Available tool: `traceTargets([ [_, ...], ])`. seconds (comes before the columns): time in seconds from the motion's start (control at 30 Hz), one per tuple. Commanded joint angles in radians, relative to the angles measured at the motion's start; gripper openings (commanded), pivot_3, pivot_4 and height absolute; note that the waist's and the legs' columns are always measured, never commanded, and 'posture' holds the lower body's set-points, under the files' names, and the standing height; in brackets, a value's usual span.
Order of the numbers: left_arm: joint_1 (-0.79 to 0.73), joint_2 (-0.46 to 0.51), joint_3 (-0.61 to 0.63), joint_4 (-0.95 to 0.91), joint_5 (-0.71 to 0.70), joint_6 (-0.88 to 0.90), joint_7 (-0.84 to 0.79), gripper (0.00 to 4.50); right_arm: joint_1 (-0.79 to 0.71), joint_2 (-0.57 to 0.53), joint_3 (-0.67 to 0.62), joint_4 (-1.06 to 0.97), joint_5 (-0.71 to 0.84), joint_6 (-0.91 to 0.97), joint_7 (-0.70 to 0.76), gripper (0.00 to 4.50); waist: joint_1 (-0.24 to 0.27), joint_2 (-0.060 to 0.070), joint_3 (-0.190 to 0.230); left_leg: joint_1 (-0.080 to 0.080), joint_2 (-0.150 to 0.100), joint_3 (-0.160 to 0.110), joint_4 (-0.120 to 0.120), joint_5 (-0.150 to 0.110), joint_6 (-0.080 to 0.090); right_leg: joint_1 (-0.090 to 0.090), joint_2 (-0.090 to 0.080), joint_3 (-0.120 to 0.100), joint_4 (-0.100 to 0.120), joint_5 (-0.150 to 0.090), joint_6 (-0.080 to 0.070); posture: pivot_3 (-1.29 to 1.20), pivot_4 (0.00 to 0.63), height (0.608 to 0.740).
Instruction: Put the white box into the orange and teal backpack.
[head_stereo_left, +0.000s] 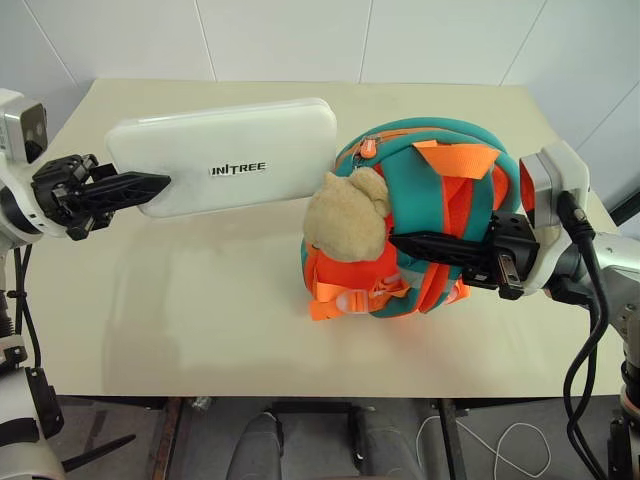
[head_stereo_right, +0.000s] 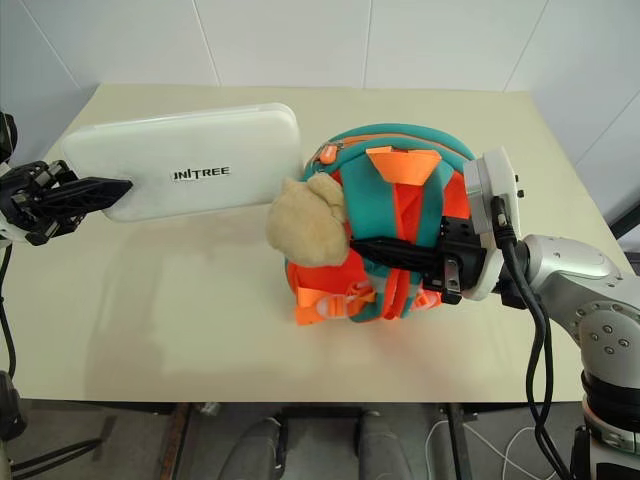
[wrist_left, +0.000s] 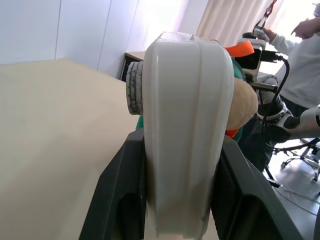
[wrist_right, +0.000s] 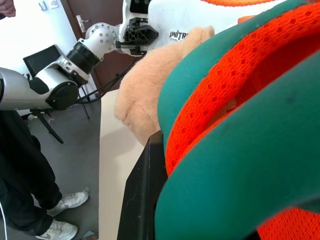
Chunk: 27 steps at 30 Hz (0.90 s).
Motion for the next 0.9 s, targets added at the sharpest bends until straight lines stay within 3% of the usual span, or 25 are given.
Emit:
traceTargets([
  [0.03, 0.02, -0.003, 0.034, -0.06, -0.051, 0.001, -0.006, 1.26, 0.006, 0.013, -0.001, 0.01, -0.026, -0.034, 0.021, 0.0, 0.0, 0.0, 0.0, 0.0, 0.0, 0.0, 0.0, 0.0, 0.0, 0.0, 0.0, 0.0, 0.0, 0.0, 0.0, 0.0, 0.15, 0.74],
  [0.3, 0.037, 0.007, -0.098, -0.119, 0.026, -0.064, -0.043, 1.26, 0.01, 0.023, 0.018, 0.024, -0.07, -0.047, 0.044, 0.0, 0.0, 0.0, 0.0, 0.0, 0.0, 0.0, 0.0, 0.0, 0.0, 0.0, 0.0, 0.0, 0.0, 0.0, 0.0, 0.0, 0.15, 0.74],
  [0.67, -0.145, -0.013, -0.289, -0.095, 0.174, -0.14, -0.026, 1.26, 0.014, 0.035, 0.025, 0.023, -0.099, -0.049, 0.05, 0.0, -0.001, 0.0, 0.0, 0.0, 0.0, 0.0, 0.0, 0.0, 0.0, 0.0, 0.0, 0.0, 0.0, 0.0, 0.001, 0.0, 0.15, 0.74],
  [0.9, -0.298, -0.23, -0.447, -0.123, 0.296, -0.098, 0.189, 1.25, 0.005, 0.062, 0.05, 0.025, -0.123, -0.058, 0.045, 0.0, 0.003, 0.0, 0.0, 0.0, -0.001, -0.002, 0.002, 0.0, 0.001, 0.003, 0.001, 0.001, -0.001, 0.002, 0.003, 0.0, 0.15, 0.74],
])
